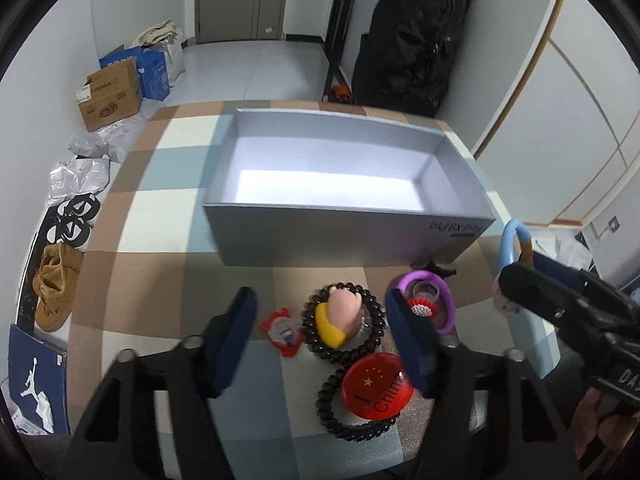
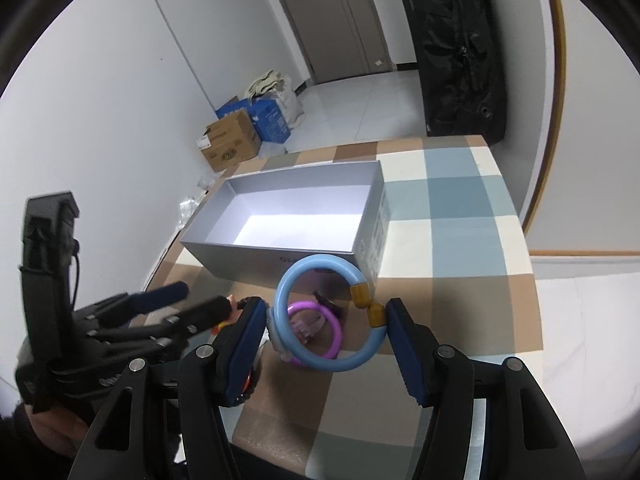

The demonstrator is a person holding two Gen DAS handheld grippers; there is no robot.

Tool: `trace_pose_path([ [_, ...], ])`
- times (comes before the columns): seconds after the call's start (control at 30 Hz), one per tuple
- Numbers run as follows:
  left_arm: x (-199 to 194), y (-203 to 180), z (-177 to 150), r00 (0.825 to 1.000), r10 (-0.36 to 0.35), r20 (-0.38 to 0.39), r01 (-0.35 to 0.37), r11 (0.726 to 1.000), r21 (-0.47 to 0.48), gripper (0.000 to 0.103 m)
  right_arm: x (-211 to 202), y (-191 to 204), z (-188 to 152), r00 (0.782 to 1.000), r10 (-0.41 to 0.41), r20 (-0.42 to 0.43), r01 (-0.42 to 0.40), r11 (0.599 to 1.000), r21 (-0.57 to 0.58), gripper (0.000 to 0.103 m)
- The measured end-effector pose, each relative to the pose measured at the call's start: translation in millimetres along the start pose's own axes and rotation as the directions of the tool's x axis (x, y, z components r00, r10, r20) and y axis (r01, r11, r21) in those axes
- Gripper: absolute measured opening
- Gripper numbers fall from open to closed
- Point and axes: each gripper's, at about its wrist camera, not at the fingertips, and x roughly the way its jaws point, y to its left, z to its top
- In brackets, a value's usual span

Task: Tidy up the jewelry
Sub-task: 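Close the left gripper on the pink-and-yellow figure, then carry the figure with the left gripper into the box while the right gripper drops the blue ring there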

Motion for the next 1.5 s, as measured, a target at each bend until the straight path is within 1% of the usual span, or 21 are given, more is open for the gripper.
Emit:
trace_pose_path([
  [0.13, 1.3, -2.8, -1.2, 1.000, -0.005, -0.013, 0.005, 1.000, 0.013, 0.041, -0.6, -4.7, -0.1, 1.000, 0.003, 0.001, -0.004, 1.000, 0.017, 0.061],
  [0.17, 1.6, -3.1, -1.2, 1.000, -0.001, -0.014, 0.002, 1.000, 0.015, 0.036, -1.4, -5.3, -0.2, 1.000, 0.004, 0.004, -0.004, 1.000, 0.020, 0.061],
  [0.23, 3.3, -3.0, -1.1, 1.000, -0.008, -0.025, 0.008, 1.000, 0.014, 0.033, -2.6, -5.9, 0.3, 1.000, 0.006, 0.007, -0.006, 1.000, 0.021, 0.061],
  [0.3, 5.6, -2.6, -1.1, 0.999, -0.014, -0.035, 0.014, 1.000, 0.005, 0.022, -4.1, -6.1, 0.6, 1.000, 0.010, 0.010, -0.011, 1.000, 0.024, 0.061],
  [0.37, 6.2, -1.1, -1.4, 0.998, -0.035, -0.043, 0.035, 0.999, -0.011, 0.019, -4.8, -6.0, 0.6, 1.000, 0.013, 0.012, -0.013, 1.000, 0.024, 0.061],
  [0.53, 6.9, -3.1, 0.6, 0.999, -0.033, -0.041, 0.033, 0.999, -0.003, 0.018, -6.5, -6.0, 0.7, 1.000, 0.017, 0.018, -0.017, 1.000, 0.023, 0.061],
  [0.6, 5.2, -4.2, 1.9, 0.999, -0.040, -0.031, 0.040, 0.999, -0.002, 0.012, -6.3, -6.4, 1.0, 1.000, 0.017, 0.019, -0.017, 1.000, 0.023, 0.061],
  [0.83, 4.6, -2.2, 4.6, 0.996, -0.078, -0.036, 0.077, 0.996, -0.032, 0.012, -7.7, -7.4, 1.8, 0.999, 0.019, 0.027, -0.020, 0.999, 0.029, 0.061],
  [1.0, -1.9, 4.0, 10.8, 0.993, -0.120, -0.014, 0.118, 0.990, -0.075, 0.012, -10.7, -6.1, 4.8, 0.999, 0.025, 0.041, -0.027, 0.999, 0.032, 0.061],
  [1.1, -7.5, 5.7, 14.5, 0.990, -0.141, 0.005, 0.141, 0.986, -0.090, 0.012, -14.1, -4.6, 6.5, 0.998, 0.031, 0.058, -0.033, 0.999, 0.030, 0.061],
  [1.23, -18.4, 6.4, 21.8, 0.982, -0.185, 0.047, 0.189, 0.976, -0.105, 0.012, -16.4, -1.8, 10.5, 0.996, 0.039, 0.077, -0.041, 0.999, 0.021, 0.061],
  [1.37, -28.0, 9.2, 29.4, 0.974, -0.207, 0.095, 0.217, 0.970, -0.114, 0.012, -18.9, 1.8, 16.2, 0.994, 0.059, 0.095, -0.060, 0.998, 0.010, 0.061],
  [1.5, -34.0, 12.1, 38.1, 0.970, -0.209, 0.128, 0.224, 0.968, -0.116, 0.012, -17.4, 5.4, 23.7, 0.992, 0.076, 0.101, -0.077, 0.997, 0.006, 0.061],
])
